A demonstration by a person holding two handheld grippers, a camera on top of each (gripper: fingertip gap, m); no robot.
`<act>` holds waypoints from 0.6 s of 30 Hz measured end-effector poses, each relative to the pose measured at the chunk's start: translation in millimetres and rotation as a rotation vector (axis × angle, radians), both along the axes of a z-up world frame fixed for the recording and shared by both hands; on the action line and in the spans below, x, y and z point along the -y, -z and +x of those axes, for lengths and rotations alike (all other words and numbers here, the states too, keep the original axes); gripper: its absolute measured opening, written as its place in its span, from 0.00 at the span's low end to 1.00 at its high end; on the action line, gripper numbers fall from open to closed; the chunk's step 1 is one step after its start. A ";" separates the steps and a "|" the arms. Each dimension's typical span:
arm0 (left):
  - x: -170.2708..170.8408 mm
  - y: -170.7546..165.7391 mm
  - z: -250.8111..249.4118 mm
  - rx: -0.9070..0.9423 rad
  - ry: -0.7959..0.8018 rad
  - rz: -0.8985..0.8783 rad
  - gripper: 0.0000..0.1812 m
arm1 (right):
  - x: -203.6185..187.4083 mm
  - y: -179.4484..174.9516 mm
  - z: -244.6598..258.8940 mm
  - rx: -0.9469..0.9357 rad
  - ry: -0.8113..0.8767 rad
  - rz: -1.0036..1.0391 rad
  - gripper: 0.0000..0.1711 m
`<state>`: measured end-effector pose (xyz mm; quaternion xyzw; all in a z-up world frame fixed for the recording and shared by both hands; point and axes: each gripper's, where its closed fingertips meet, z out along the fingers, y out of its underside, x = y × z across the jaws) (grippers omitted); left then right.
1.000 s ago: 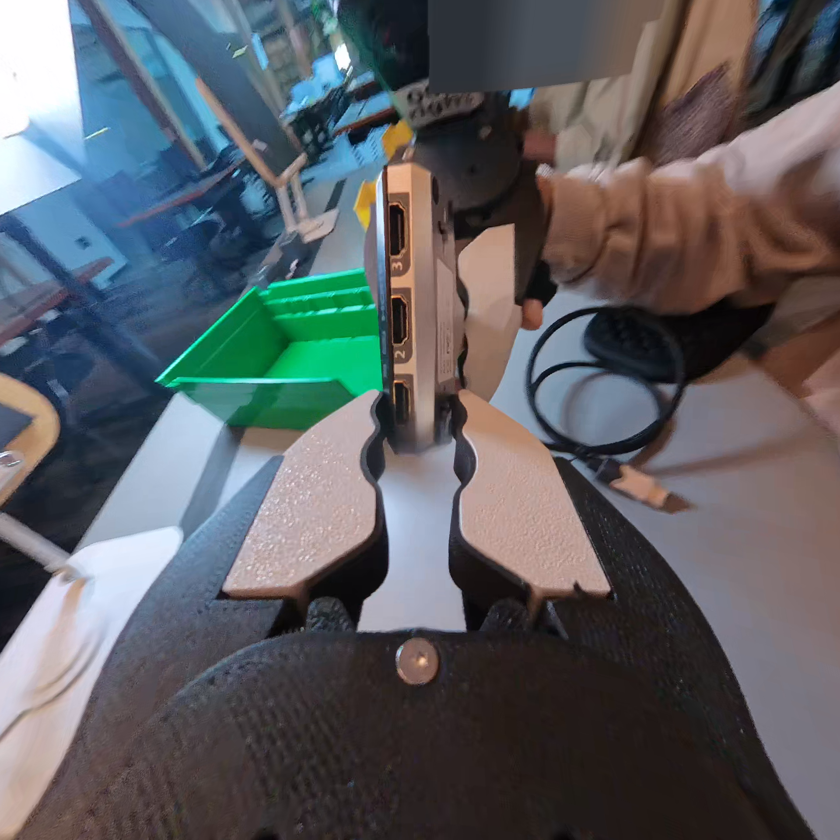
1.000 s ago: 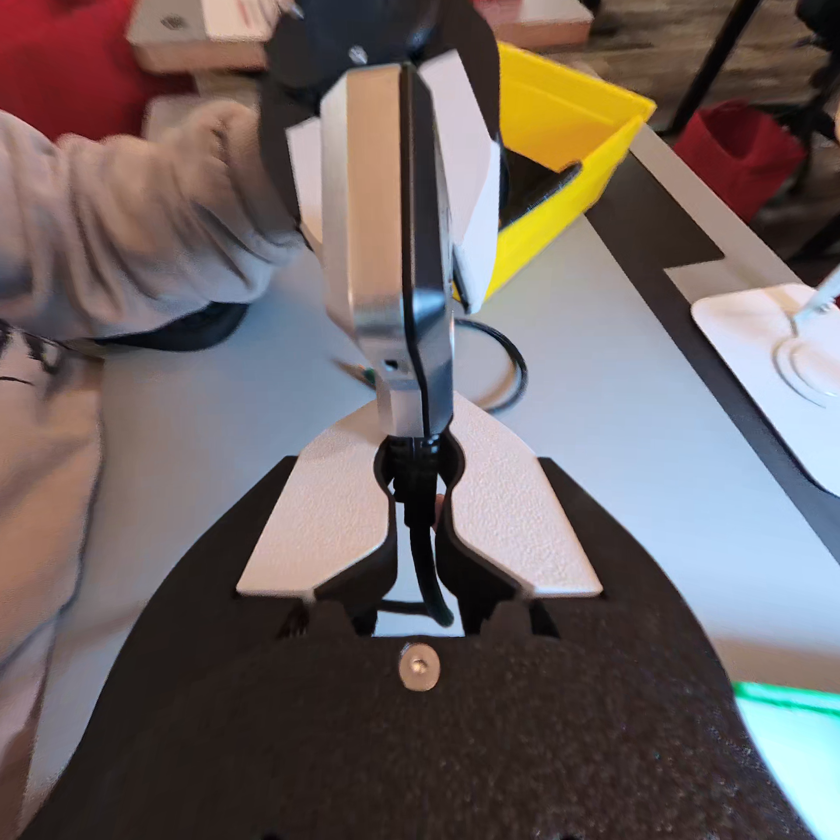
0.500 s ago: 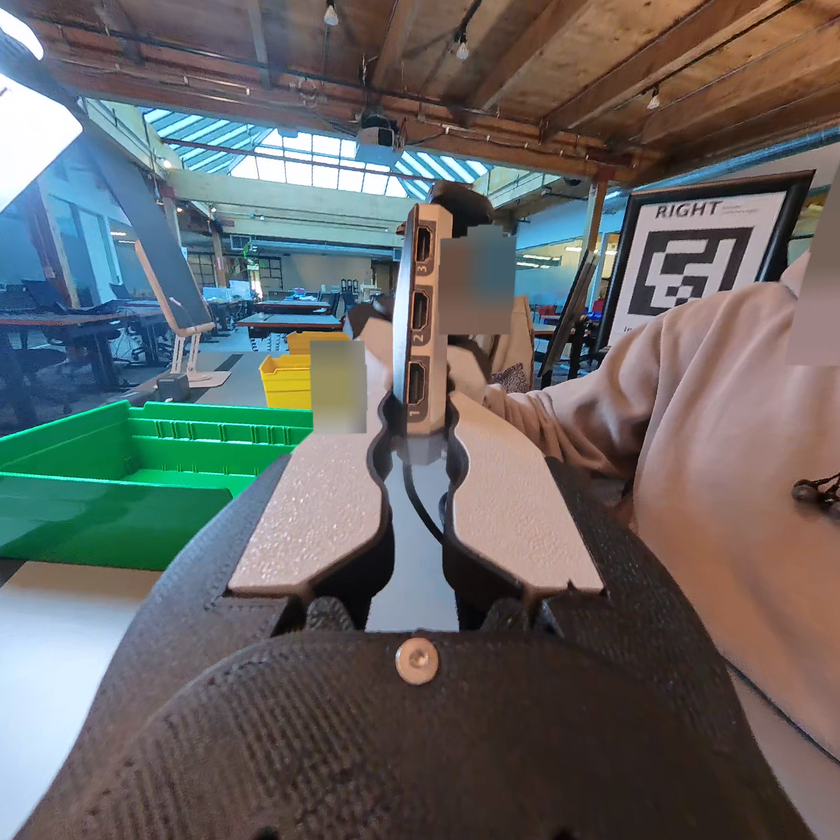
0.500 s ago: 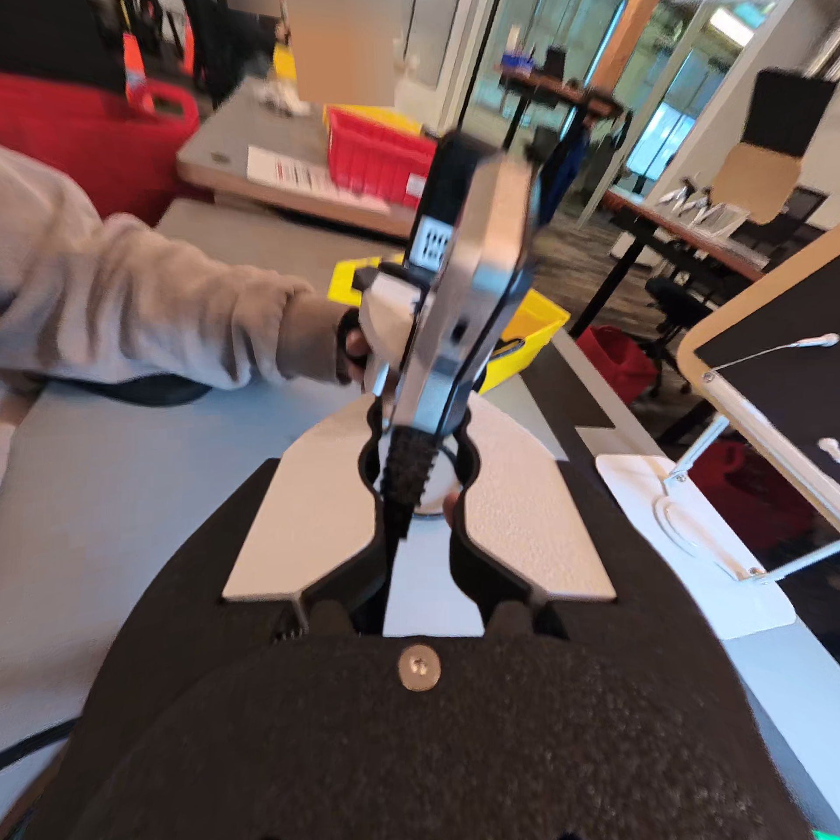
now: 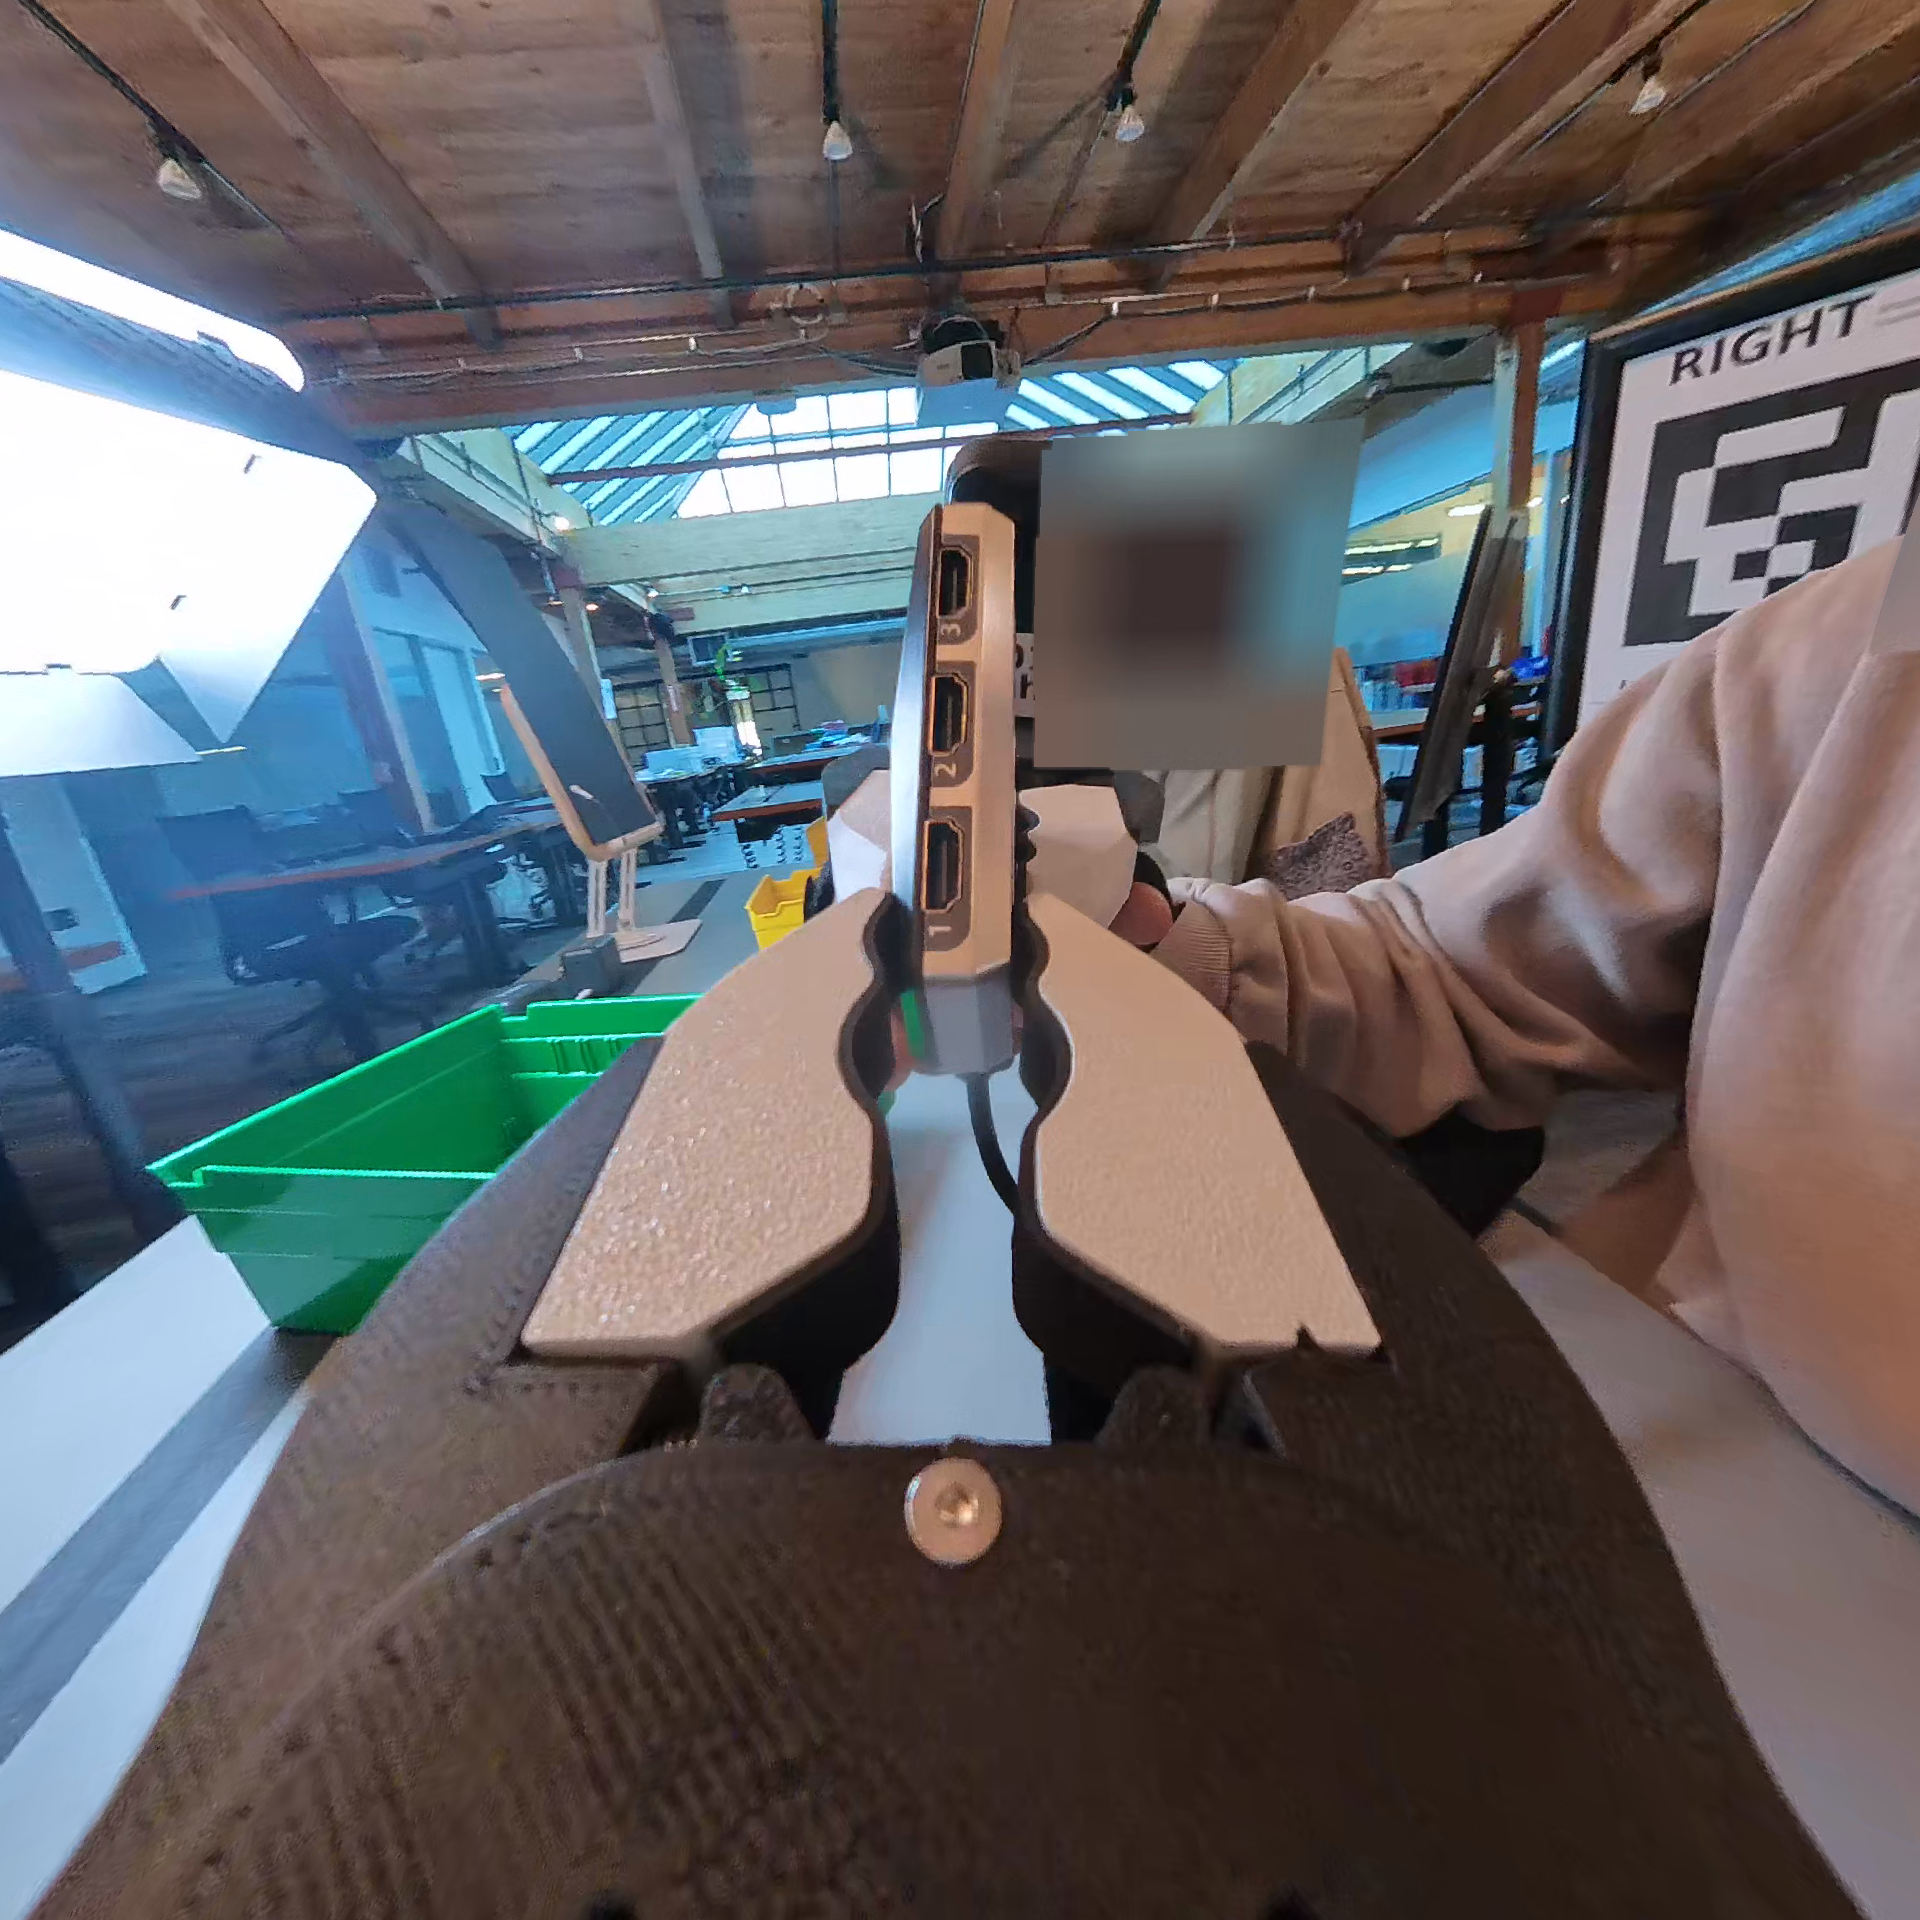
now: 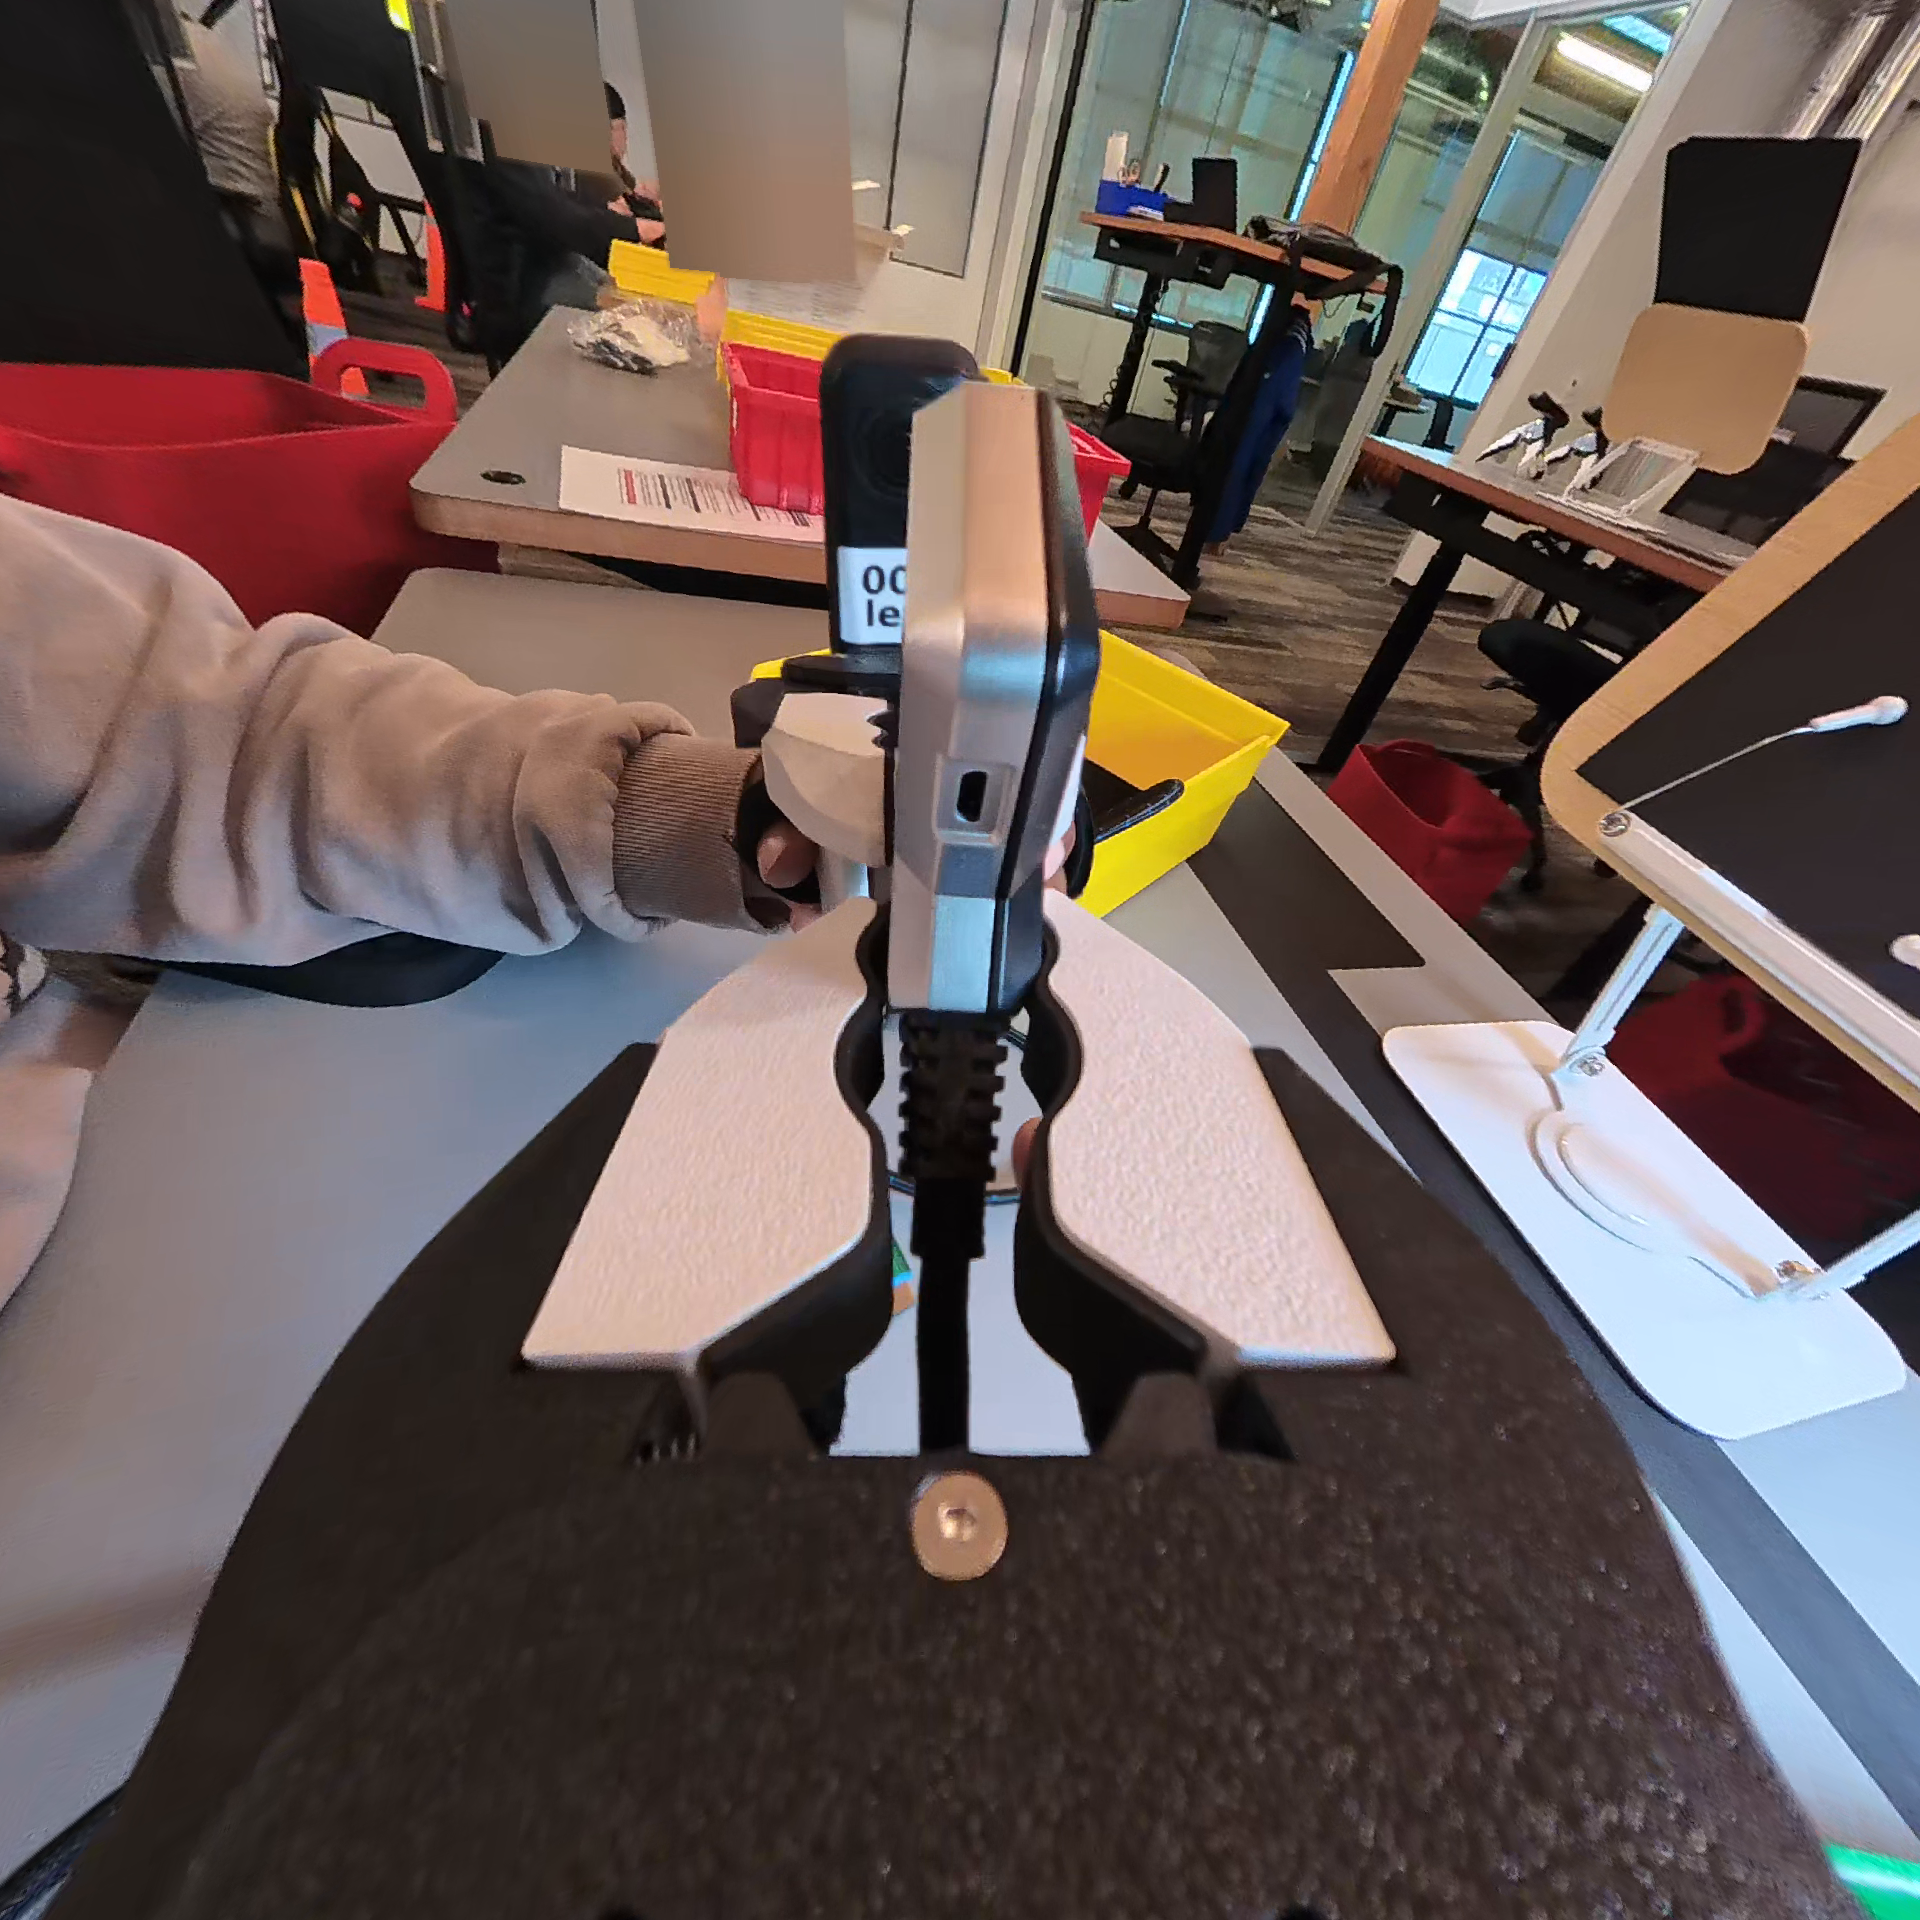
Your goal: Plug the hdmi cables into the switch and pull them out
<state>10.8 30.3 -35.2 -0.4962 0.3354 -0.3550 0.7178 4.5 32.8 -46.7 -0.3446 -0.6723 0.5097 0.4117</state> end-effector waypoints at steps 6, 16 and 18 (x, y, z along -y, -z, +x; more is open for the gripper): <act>-11.0 12.4 -7.8 -0.160 -0.107 -0.064 0.13 | -11.4 13.6 -5.2 0.071 0.087 0.115 0.13; -7.1 101.4 -36.0 -0.729 -0.211 -0.500 0.18 | -67.3 16.3 2.8 0.065 0.238 0.130 0.13; -1.5 141.2 -35.6 -0.940 -0.207 -0.599 0.19 | -78.7 17.9 4.0 0.062 0.274 0.134 0.13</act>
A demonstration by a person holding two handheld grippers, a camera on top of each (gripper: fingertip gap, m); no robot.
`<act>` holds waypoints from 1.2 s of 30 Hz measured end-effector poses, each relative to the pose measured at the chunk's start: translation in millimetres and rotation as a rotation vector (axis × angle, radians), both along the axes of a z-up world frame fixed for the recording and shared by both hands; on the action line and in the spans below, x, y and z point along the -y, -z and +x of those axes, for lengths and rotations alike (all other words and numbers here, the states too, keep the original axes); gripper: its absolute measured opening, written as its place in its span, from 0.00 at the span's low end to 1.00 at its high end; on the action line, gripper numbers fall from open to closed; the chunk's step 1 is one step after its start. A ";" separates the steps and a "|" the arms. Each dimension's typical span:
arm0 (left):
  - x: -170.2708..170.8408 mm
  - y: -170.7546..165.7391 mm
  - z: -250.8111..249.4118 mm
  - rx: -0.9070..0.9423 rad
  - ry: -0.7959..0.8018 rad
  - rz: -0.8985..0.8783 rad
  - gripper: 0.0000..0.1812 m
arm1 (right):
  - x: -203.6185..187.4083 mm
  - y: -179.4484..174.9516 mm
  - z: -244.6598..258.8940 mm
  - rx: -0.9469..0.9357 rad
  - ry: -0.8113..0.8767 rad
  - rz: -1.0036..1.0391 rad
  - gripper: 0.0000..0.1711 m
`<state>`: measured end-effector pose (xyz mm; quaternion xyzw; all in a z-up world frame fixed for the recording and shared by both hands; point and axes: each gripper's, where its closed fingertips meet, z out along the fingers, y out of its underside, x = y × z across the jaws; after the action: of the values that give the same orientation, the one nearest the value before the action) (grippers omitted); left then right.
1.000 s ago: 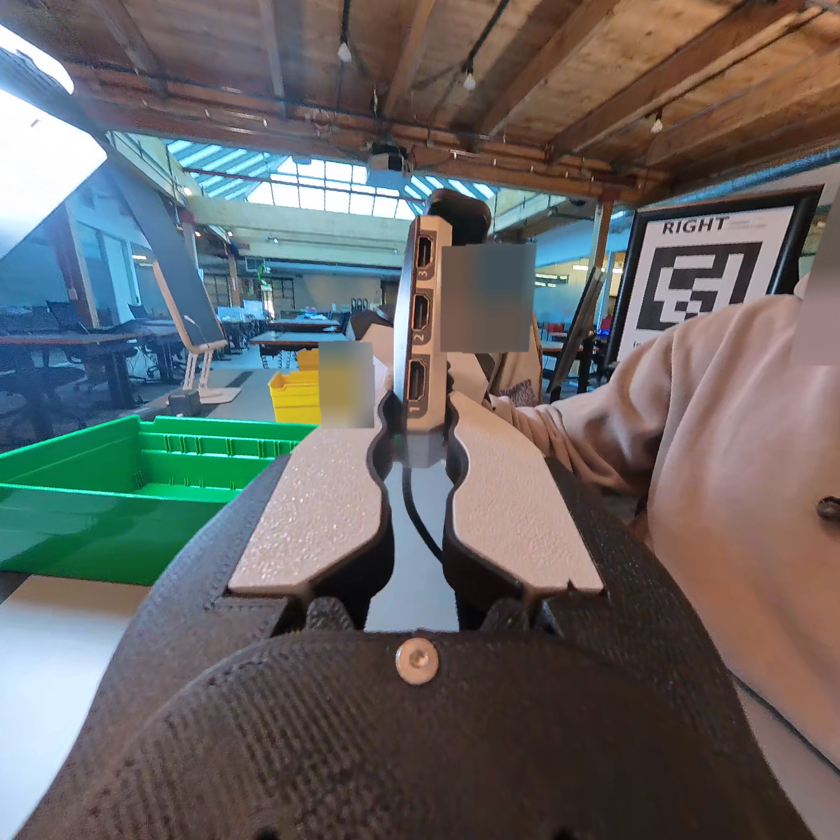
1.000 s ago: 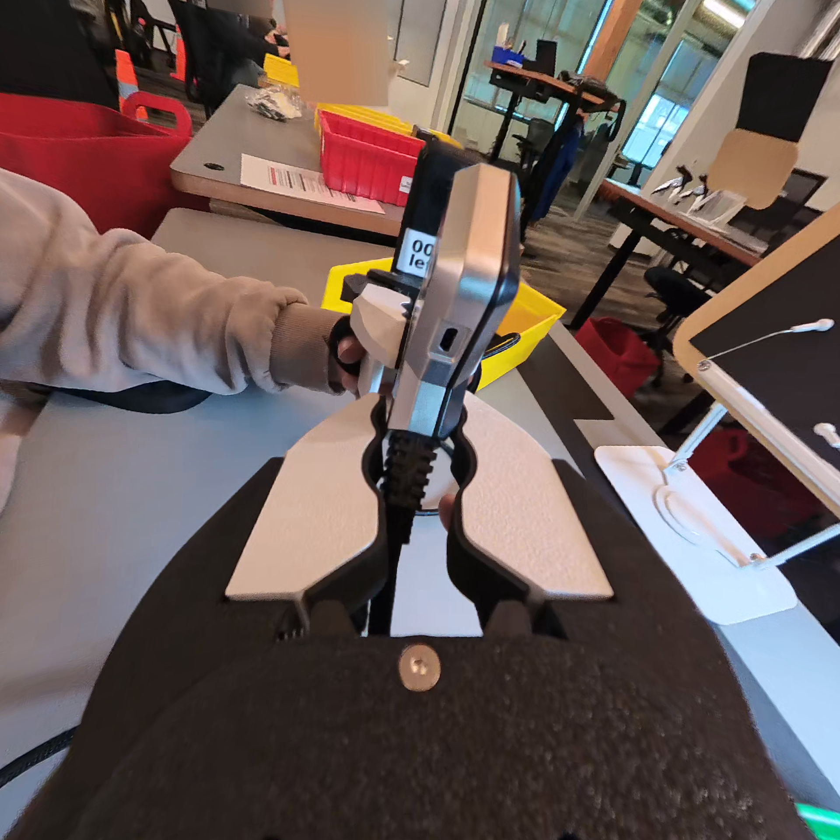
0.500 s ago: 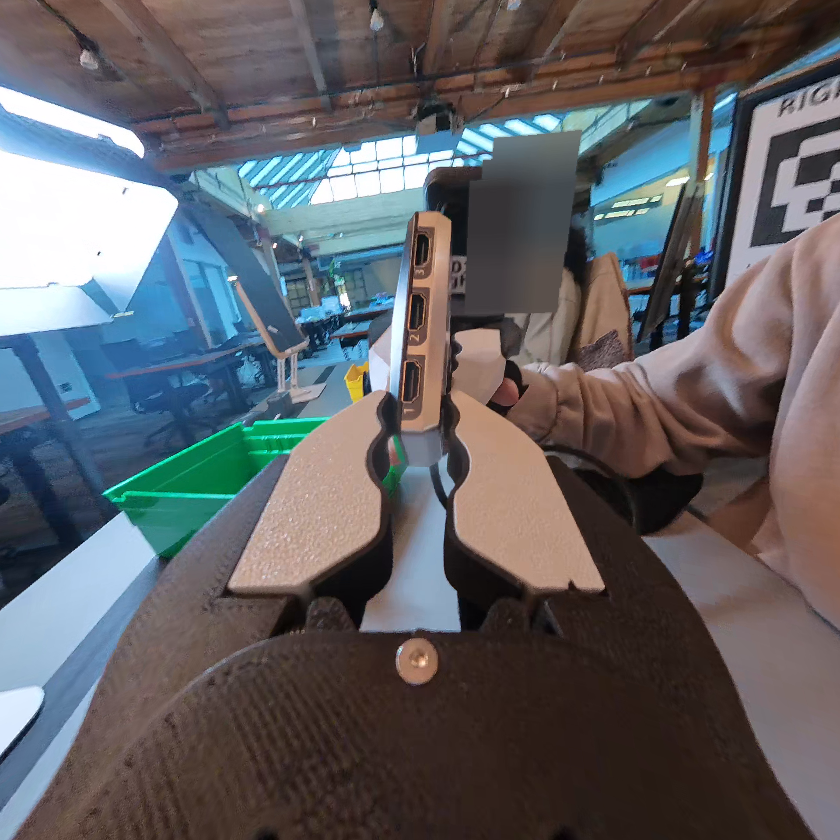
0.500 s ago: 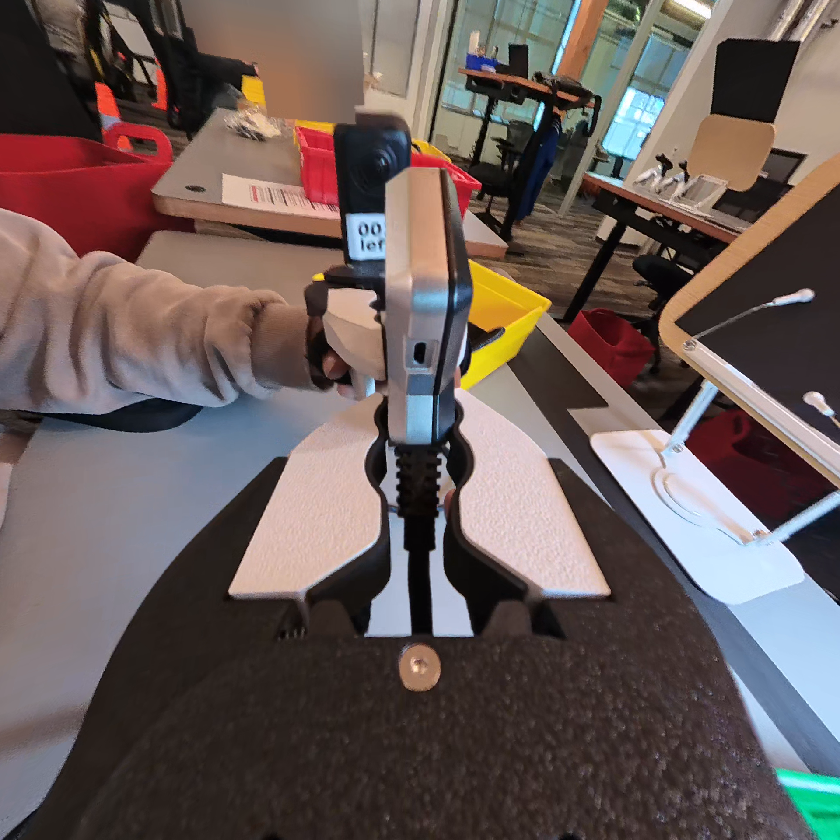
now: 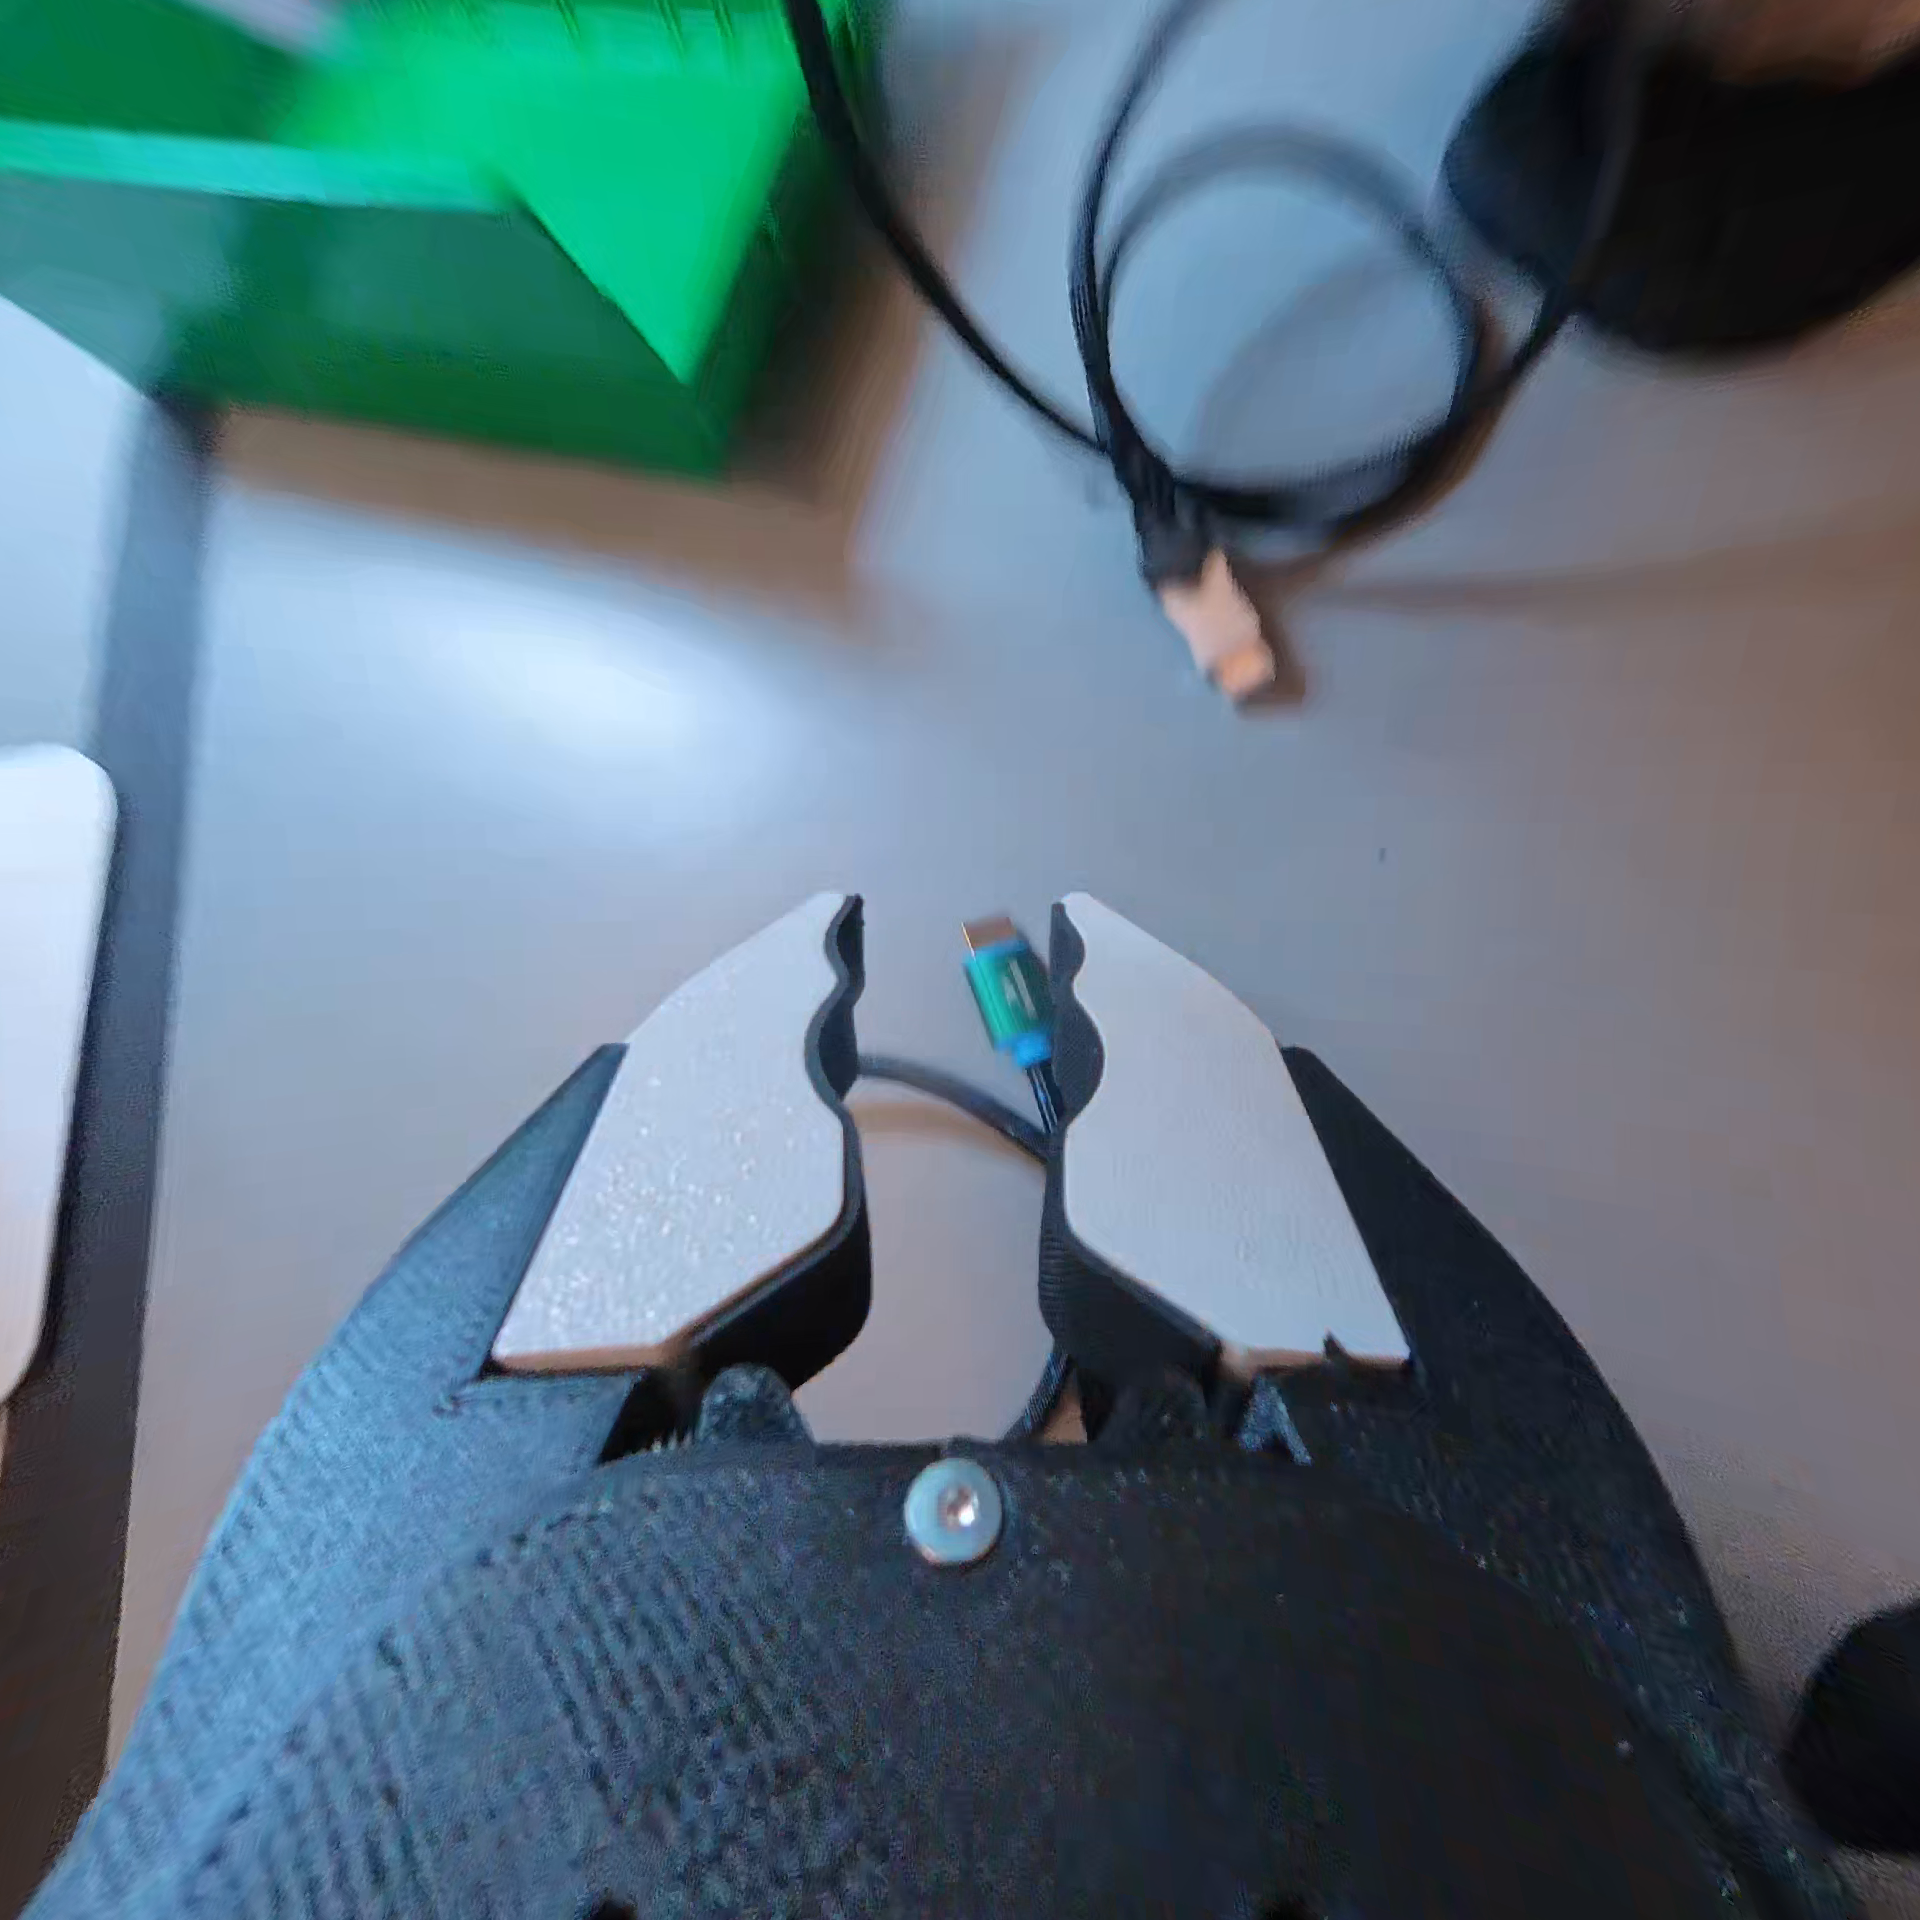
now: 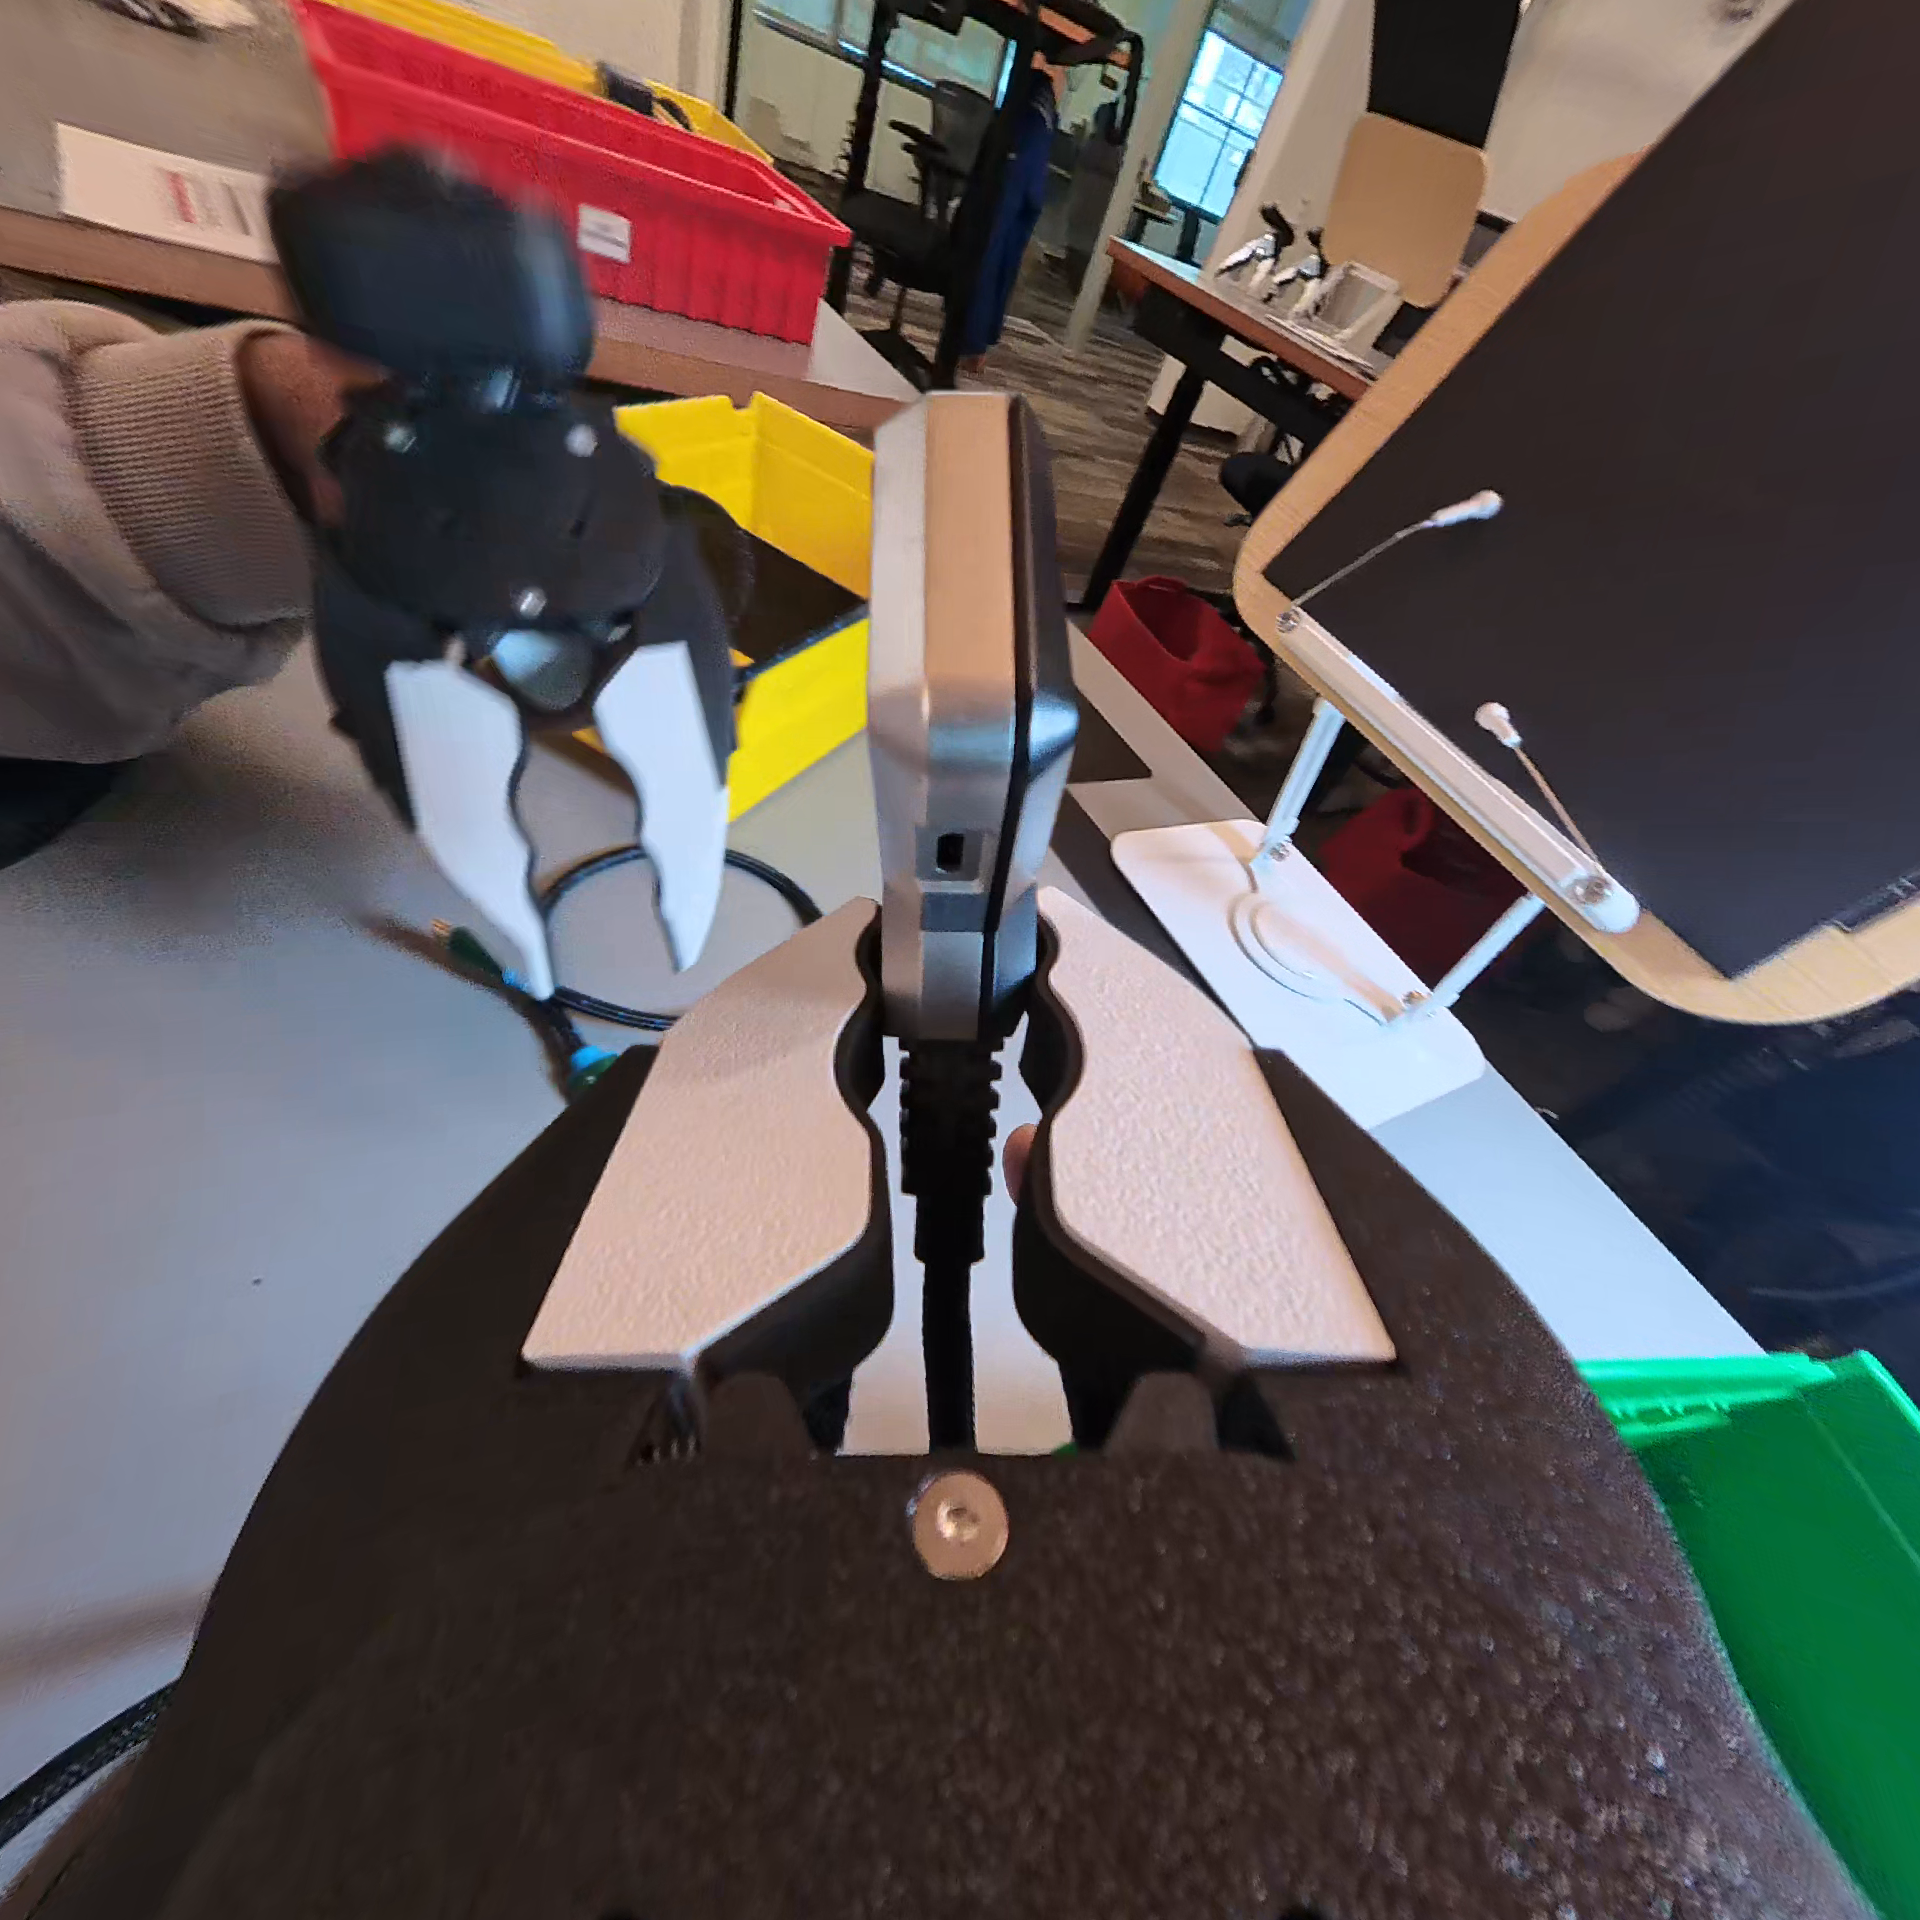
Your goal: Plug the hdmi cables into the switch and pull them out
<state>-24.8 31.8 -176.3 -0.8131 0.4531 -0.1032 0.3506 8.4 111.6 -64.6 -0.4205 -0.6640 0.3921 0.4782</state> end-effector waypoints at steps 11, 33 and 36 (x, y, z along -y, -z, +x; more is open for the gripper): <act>21.8 76.1 -13.7 -0.549 -0.030 -0.246 0.17 | -32.4 -1.2 9.0 -0.028 0.093 0.006 0.13; -8.2 -69.8 -36.0 0.191 -0.224 0.135 0.06 | 10.1 6.4 2.4 -0.071 -0.053 0.352 0.13; 1.1 -100.2 -26.2 0.270 -0.149 0.140 0.06 | 23.0 10.9 -0.2 -0.077 -0.081 0.465 0.13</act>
<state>-51.0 30.7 -76.1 -0.7967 0.3465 -0.1536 0.4707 8.2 88.6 -75.5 -0.2569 -0.7341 0.2631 0.5709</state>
